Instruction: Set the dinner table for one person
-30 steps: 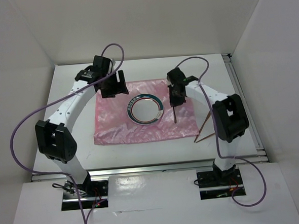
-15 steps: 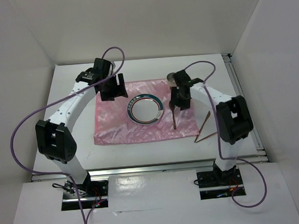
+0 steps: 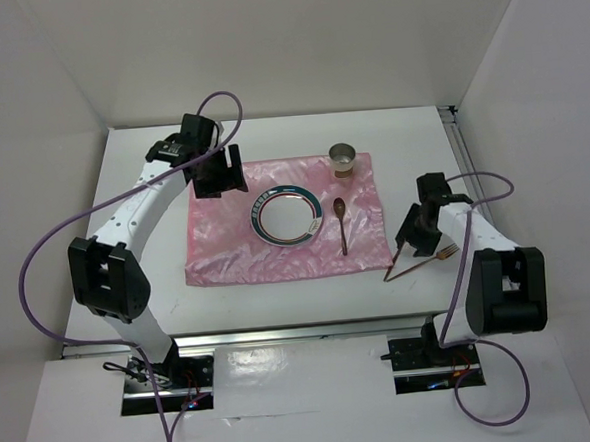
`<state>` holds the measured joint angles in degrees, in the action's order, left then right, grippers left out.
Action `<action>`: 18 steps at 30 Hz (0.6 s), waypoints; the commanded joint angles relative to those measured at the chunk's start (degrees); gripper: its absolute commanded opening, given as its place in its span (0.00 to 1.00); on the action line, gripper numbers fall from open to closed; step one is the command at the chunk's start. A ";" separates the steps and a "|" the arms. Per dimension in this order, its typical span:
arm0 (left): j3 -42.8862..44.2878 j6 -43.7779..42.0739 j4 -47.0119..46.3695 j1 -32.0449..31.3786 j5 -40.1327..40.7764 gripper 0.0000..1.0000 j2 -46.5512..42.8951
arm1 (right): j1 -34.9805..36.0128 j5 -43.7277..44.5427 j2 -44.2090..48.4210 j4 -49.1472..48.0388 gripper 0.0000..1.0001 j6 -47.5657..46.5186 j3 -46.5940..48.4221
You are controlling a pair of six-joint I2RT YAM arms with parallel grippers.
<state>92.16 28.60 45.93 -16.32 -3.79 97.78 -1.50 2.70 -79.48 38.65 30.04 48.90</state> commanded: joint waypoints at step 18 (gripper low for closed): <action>0.30 -1.18 -0.41 0.23 -0.34 0.85 -2.77 | -0.35 0.19 -10.34 -5.70 0.20 2.30 -0.66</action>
<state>91.96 28.58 45.95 -16.27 -3.84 96.90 -1.72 -1.87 -88.42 33.95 31.38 46.94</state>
